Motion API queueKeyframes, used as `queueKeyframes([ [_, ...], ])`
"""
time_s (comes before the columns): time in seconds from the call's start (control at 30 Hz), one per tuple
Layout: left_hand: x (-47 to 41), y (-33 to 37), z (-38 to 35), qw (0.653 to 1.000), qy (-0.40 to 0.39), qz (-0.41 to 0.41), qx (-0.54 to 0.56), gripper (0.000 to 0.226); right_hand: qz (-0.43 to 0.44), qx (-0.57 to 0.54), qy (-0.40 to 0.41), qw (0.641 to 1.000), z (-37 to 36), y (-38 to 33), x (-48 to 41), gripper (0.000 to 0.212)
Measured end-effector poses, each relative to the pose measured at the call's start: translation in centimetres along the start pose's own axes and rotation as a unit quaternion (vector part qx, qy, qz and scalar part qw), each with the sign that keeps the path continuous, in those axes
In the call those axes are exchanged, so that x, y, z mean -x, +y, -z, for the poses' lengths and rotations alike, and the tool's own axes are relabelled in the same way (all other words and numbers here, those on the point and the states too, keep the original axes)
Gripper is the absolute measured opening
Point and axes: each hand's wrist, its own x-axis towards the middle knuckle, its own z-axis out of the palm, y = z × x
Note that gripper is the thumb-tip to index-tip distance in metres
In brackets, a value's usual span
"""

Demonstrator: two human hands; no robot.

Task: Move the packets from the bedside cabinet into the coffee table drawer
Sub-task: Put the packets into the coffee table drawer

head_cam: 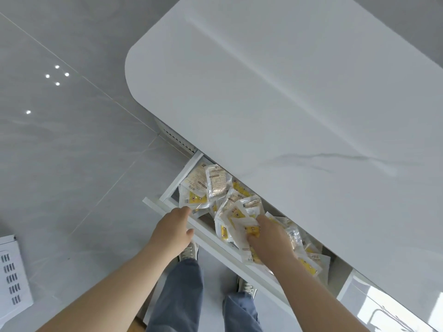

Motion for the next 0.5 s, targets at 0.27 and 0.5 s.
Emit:
queueKeyframes([
  [0.27,-0.1,-1.1,-0.4,0.999,0.011,-0.037,-0.028,0.044,0.016,-0.011,0.018,1.0,-0.1,-2.9,-3.0,0.015],
  [0.5,-0.5,-0.9,-0.6,0.999,0.013,-0.032,-0.042,0.039,-0.028,-0.028,0.054,0.998,0.5,-2.5,-3.8,0.044],
])
